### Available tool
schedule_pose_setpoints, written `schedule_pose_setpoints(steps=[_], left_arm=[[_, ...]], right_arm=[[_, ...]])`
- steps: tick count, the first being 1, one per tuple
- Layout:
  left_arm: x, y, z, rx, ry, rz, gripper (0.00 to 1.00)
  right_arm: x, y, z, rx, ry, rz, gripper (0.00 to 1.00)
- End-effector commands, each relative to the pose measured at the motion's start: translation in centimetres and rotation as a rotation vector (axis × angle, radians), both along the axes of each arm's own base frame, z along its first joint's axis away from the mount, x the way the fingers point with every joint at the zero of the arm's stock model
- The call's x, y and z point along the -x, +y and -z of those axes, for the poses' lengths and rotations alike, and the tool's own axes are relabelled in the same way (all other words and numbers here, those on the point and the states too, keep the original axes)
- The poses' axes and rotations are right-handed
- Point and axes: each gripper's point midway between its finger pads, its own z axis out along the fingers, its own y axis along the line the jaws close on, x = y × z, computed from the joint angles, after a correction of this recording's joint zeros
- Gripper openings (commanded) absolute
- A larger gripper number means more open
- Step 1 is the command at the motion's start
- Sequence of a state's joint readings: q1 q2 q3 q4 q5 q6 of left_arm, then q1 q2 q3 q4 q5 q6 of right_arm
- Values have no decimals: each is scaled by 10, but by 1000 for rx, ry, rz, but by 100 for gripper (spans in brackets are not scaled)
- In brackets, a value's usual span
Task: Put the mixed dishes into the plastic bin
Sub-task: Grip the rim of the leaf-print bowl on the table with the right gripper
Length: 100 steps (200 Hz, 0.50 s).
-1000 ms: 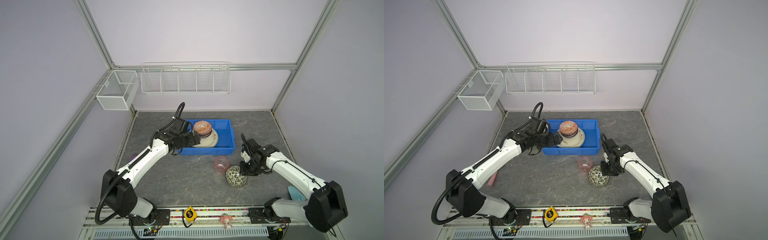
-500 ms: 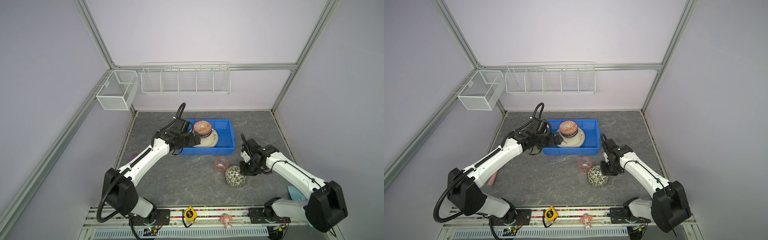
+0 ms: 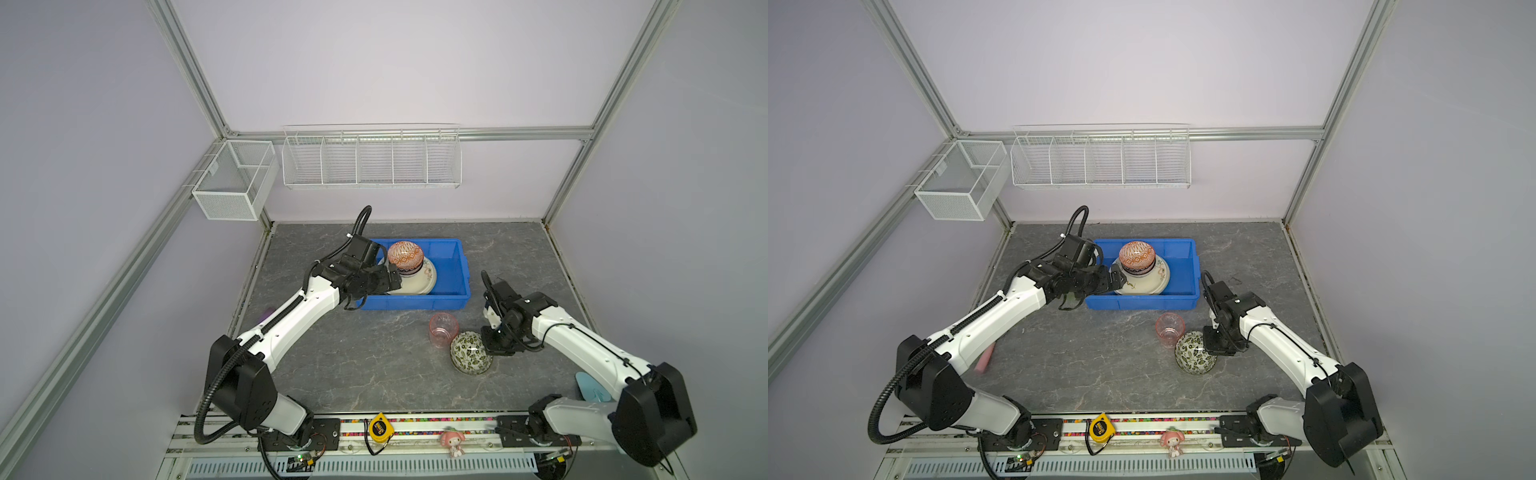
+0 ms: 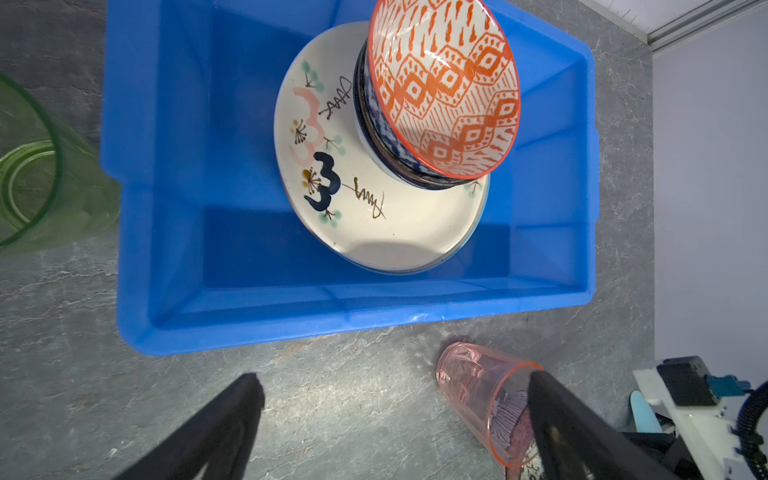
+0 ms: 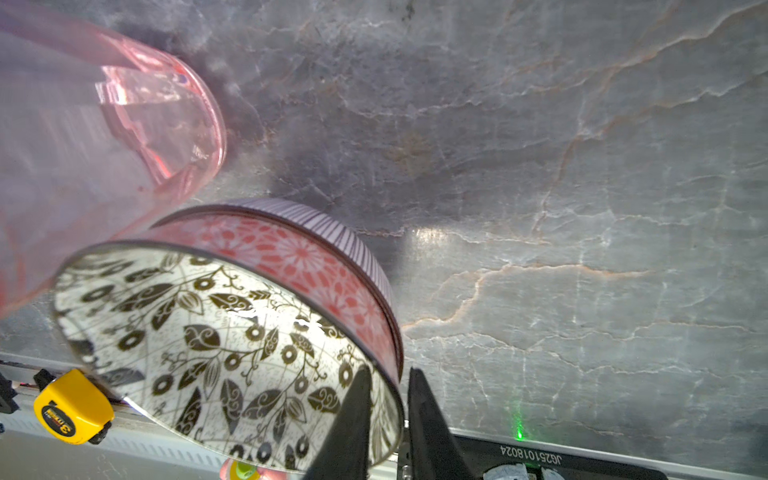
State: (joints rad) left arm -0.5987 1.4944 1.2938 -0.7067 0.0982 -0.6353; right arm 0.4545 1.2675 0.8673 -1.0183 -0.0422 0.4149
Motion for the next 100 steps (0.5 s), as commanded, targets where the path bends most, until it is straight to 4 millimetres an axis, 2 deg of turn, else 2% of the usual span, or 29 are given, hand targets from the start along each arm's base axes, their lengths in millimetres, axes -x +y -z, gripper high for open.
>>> schedule_pose_setpoints(steps=[1,31,85,90,100], left_arm=[[-5,-7,-5,17,-8,2,100],[-5,-7,-4,18,-8,2,100],[-5,-10,-2,27,1,4,100],[-5,-10,-2,29,1,4,100],[-5,-10,-1,29,1,6,100]], right_arm=[[5,-5,-5,20,-3,8,19],[4,-5,-7,16,-12,18,13],[7,-9,-9,30,-13,23,10],[1,-6,-17,20,-38,24,9],[1,-8,-20,29,-42,28,8]])
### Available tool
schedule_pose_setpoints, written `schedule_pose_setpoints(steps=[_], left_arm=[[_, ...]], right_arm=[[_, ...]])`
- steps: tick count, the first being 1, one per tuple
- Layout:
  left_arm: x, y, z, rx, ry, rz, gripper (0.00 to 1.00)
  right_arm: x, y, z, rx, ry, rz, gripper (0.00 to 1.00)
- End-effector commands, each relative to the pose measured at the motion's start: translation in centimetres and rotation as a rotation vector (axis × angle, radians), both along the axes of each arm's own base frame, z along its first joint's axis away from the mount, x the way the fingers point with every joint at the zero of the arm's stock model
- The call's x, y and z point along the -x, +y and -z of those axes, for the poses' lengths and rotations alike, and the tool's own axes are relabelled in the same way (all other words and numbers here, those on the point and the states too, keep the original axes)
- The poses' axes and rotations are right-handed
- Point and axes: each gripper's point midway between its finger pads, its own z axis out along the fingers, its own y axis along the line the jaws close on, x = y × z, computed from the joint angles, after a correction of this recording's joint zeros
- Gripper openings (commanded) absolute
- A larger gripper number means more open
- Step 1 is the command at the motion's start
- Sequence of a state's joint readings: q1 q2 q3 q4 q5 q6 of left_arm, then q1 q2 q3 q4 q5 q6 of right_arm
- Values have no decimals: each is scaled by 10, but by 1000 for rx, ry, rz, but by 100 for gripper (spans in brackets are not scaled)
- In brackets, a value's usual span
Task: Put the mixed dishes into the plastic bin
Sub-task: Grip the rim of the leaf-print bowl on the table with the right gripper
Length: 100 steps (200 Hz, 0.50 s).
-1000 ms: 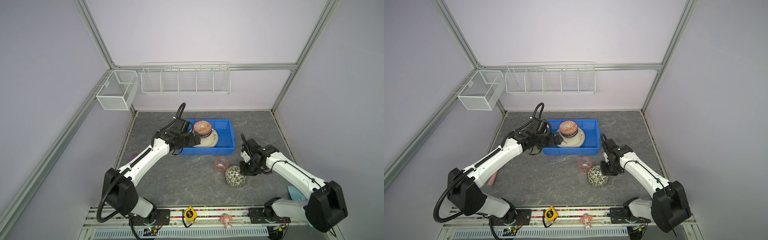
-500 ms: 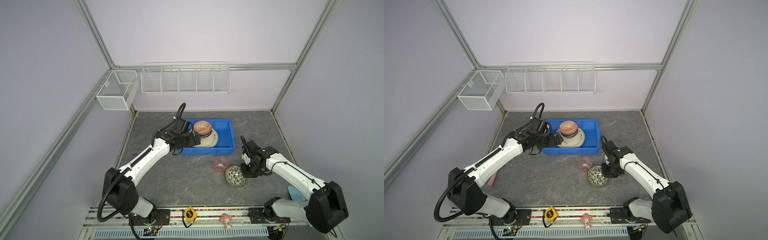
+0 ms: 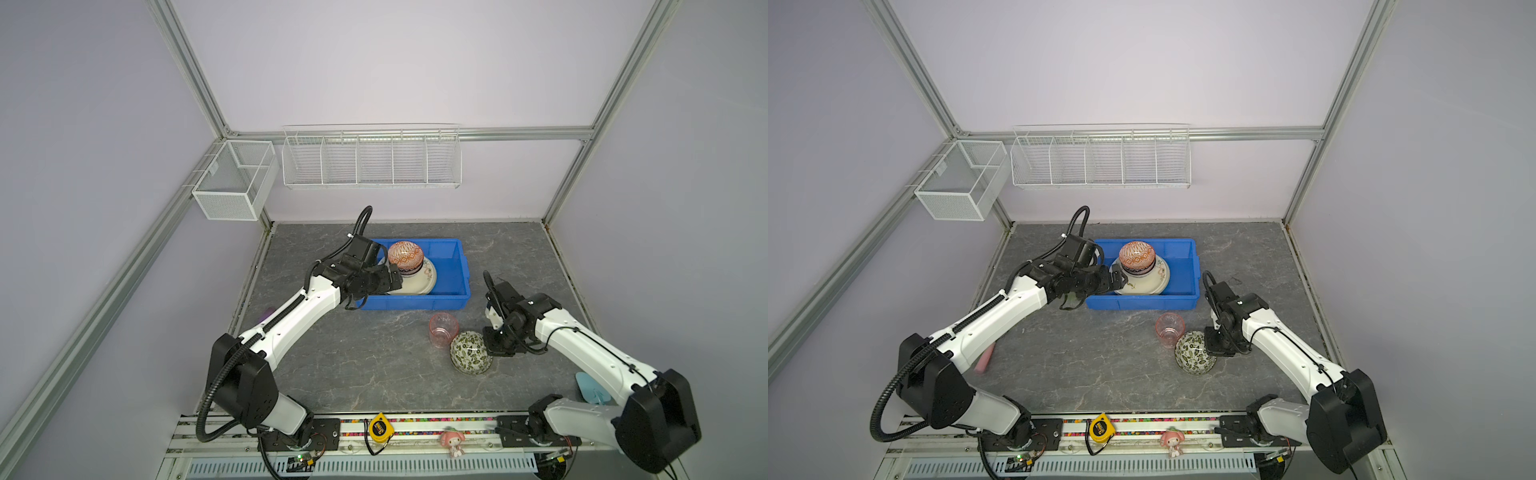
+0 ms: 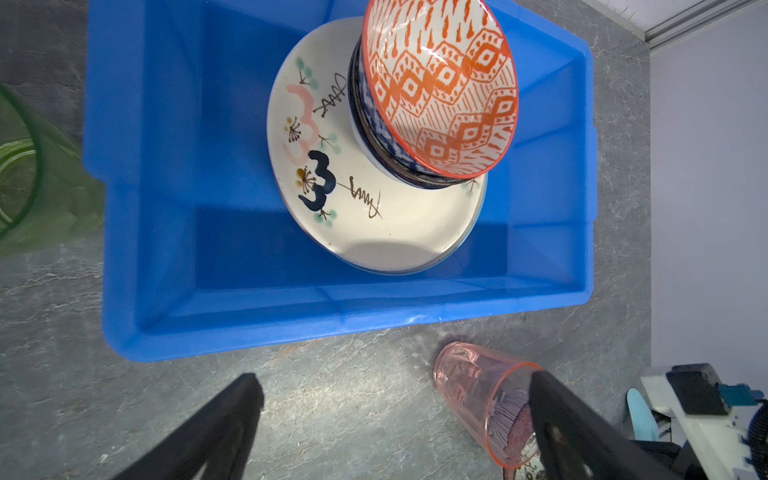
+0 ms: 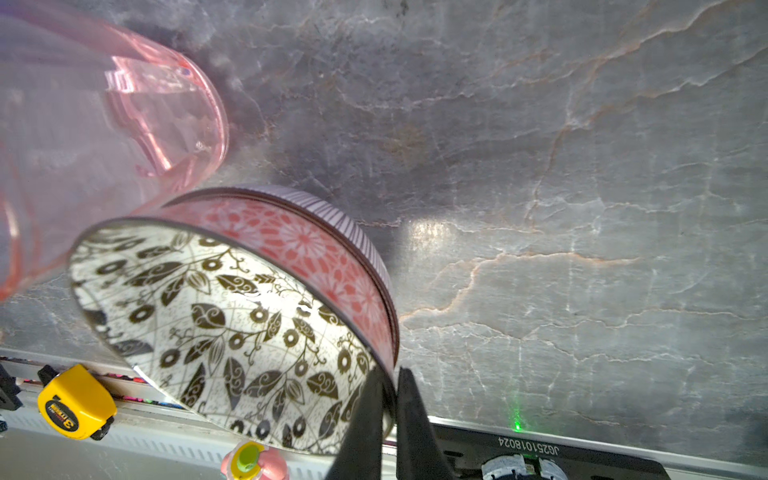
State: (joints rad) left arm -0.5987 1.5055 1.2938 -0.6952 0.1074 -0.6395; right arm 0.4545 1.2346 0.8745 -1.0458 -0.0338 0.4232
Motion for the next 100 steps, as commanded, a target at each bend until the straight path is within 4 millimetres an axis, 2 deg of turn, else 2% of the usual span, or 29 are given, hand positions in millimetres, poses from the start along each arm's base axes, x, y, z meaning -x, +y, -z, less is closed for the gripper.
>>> schedule_pose_setpoints(steps=[1,52,100], left_arm=[[-4,-7,-3,21,-4,4,100],[-5,-10,-3,28,-2,8,100],[-6,-13,0,33,7,14,100]], right_arm=[[-2,-6,-12,28,-27,18,8],[-1,-12,-24,53,-47,29,8],[-3,-9,-18,48,-38,28,14]])
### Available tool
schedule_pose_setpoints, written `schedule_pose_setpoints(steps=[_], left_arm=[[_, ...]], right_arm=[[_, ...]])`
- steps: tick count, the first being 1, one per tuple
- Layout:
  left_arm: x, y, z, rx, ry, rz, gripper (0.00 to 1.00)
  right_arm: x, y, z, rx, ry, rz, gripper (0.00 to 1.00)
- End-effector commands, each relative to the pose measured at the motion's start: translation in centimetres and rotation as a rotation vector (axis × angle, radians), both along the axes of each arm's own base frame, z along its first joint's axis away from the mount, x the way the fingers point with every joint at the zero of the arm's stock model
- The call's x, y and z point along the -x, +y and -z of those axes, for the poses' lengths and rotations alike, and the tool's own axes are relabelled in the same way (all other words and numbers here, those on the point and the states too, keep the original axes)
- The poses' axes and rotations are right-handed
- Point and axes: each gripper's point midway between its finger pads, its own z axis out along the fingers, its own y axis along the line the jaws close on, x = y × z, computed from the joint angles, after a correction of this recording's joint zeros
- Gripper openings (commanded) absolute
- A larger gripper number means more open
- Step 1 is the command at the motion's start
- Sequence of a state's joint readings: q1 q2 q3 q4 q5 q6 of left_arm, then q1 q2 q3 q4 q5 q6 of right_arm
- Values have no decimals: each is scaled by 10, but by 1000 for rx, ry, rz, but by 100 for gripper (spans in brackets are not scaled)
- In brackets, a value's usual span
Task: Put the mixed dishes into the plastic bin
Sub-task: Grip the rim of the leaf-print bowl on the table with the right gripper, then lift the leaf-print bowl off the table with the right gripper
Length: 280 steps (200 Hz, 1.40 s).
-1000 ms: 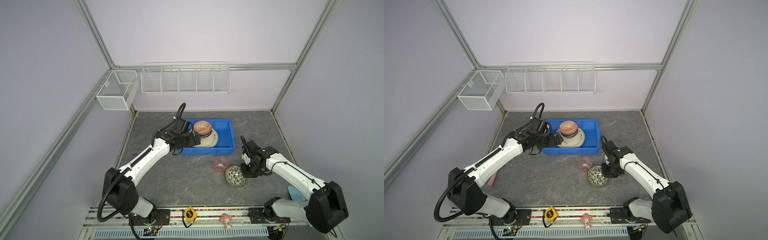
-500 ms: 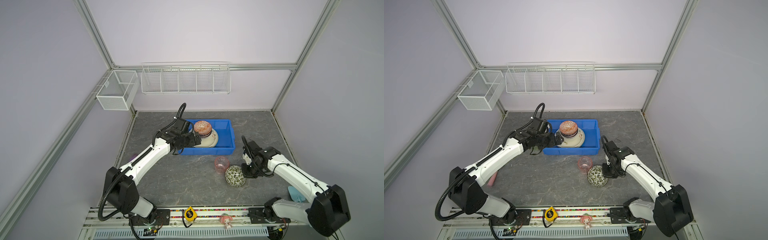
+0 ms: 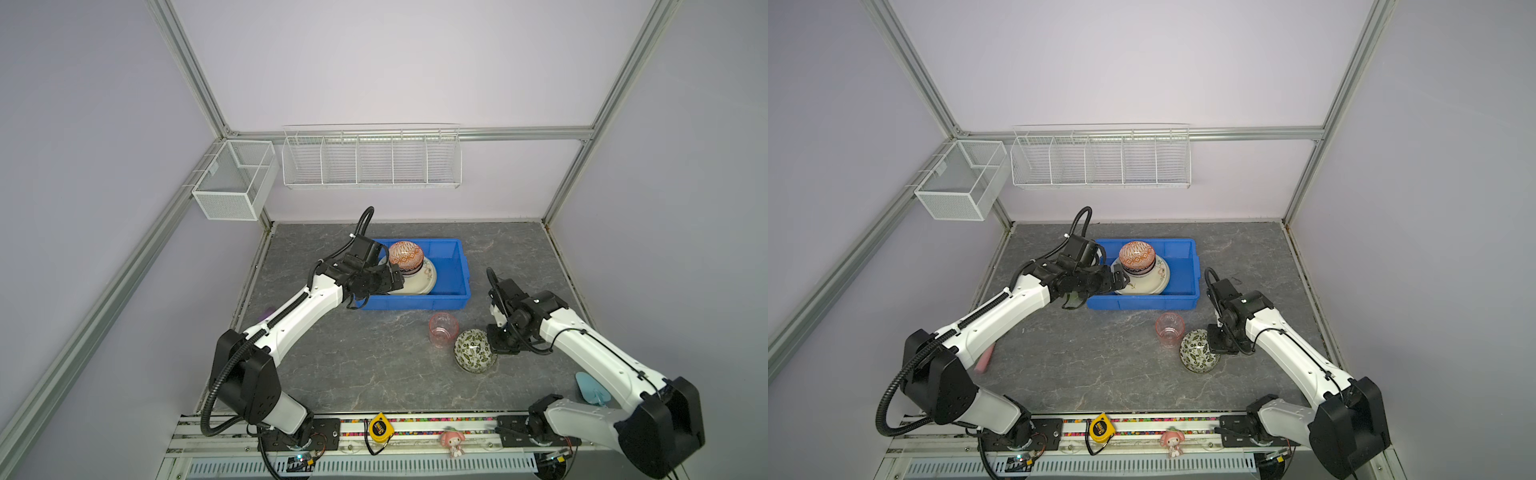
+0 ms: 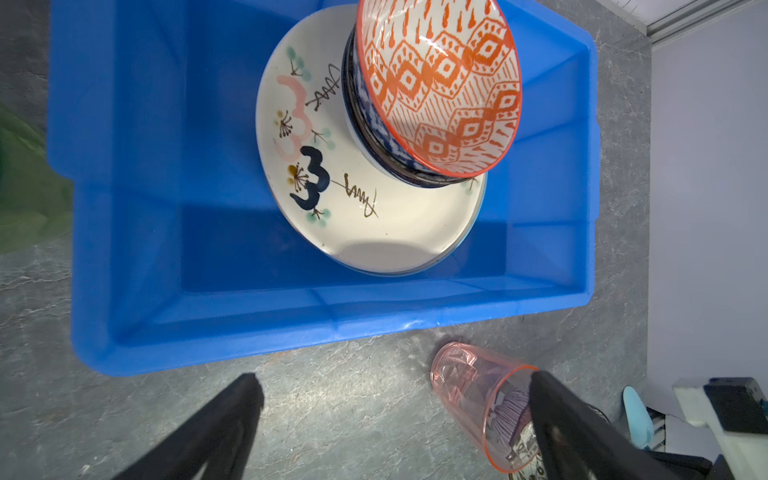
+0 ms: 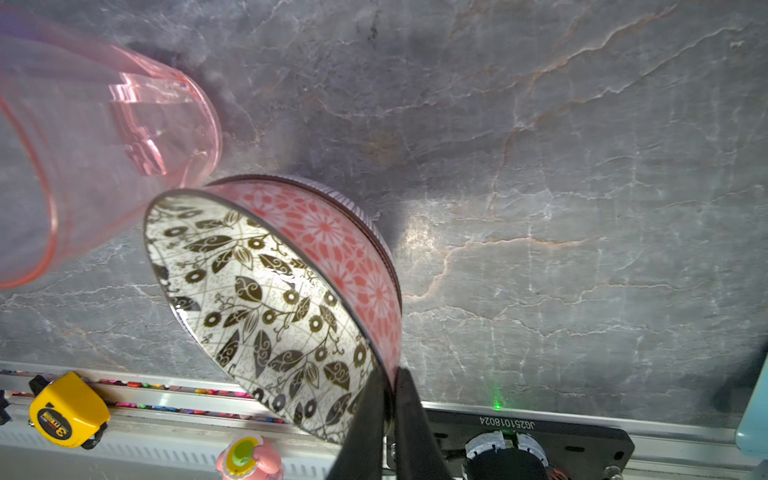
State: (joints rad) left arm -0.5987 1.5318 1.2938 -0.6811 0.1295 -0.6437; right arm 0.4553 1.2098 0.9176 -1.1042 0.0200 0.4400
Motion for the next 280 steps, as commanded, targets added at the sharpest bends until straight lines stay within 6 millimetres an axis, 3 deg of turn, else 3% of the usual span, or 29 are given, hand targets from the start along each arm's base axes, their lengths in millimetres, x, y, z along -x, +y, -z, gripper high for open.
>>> schedule_pose_setpoints(steps=[1,64,139,175,217,280], left_arm=[[-4,-8,-8,24,-15,4,100],[-4,-7,-6,18,-13,4,100],[-4,-6,-3,11,-7,7,100],[-3,-5,-3,6,-8,4,100],[-3,-5,-3,7,-5,3,100],[-3,-6,-3,10,-4,2,99]], right_arm=[[-1,0,-4,4,-8,8,15],[-5,3,6,6,12,-1,30],[-6,11,20,-27,37,4,36],[-8,12,22,-28,39,5,34],[-1,8,31,-12,62,6,26],[0,5,26,1,49,8,14]])
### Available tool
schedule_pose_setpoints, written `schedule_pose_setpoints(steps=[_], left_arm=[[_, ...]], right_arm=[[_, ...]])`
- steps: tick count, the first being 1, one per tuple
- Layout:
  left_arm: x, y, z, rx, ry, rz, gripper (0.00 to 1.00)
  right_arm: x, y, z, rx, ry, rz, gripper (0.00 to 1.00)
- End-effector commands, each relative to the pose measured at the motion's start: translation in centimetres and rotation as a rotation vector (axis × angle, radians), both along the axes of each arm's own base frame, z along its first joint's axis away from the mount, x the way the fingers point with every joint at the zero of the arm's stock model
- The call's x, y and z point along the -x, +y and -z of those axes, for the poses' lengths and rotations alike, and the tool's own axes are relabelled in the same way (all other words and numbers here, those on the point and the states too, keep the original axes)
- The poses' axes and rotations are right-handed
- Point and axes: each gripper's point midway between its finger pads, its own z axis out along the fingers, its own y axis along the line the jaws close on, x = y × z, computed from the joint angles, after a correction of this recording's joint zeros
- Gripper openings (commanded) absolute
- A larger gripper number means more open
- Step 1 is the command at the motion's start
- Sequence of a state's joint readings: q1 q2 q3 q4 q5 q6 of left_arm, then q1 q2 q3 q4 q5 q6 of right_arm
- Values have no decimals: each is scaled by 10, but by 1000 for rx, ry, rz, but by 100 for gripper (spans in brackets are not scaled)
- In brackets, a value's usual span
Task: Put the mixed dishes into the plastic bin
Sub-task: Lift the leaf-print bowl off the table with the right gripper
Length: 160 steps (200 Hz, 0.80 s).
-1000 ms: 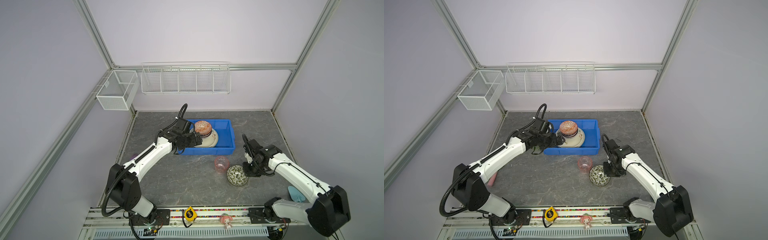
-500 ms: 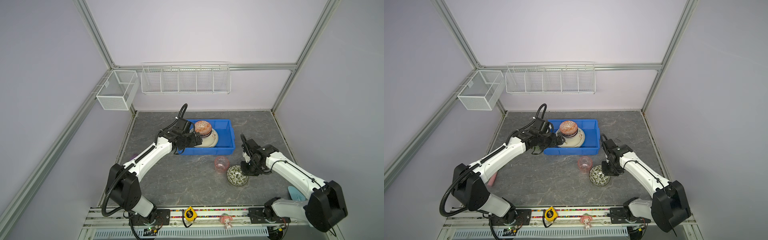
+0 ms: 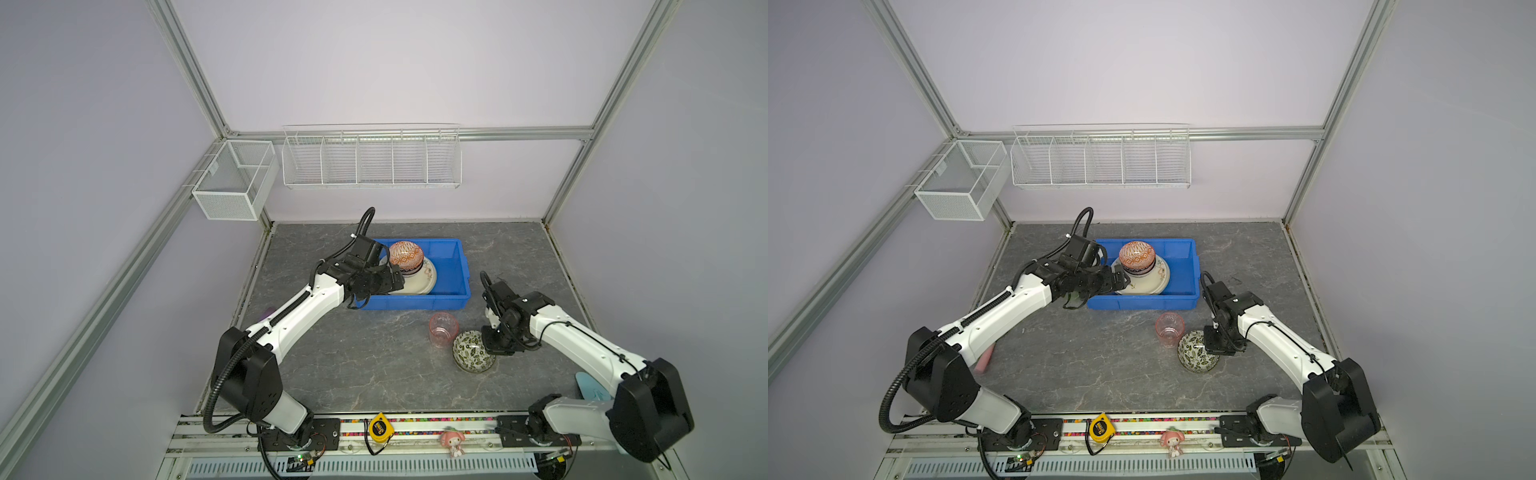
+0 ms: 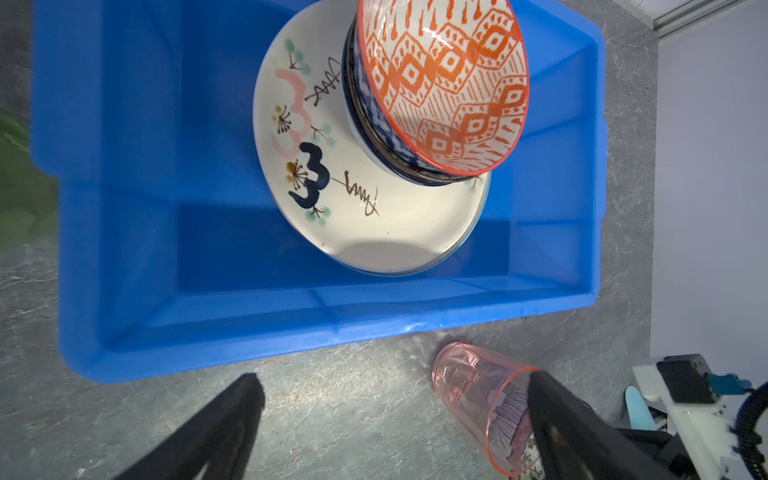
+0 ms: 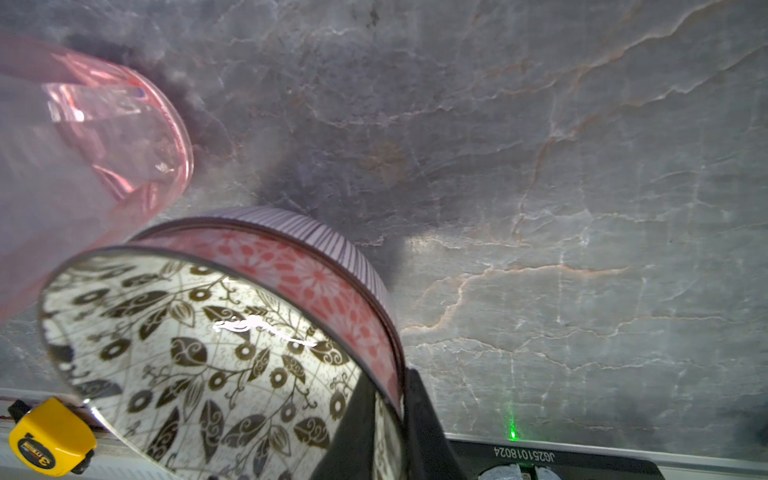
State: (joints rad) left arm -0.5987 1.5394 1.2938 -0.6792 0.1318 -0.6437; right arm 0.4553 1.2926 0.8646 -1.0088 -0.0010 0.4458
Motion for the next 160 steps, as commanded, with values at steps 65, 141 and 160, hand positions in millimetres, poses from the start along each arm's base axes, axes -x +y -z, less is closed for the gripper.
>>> schedule_pose_setpoints(steps=[65,141,160], left_arm=[[-2,-6,-8,18,-5,2,99],[11,-28,-25,39,1,95,99],[17,-37,-32,48,-8,119,99]], right_arm=[[-1,-8,-24,21,-44,5,7],[-3,-14,-49,22,-80,5,7],[-4,-15,-56,21,-86,1,7]])
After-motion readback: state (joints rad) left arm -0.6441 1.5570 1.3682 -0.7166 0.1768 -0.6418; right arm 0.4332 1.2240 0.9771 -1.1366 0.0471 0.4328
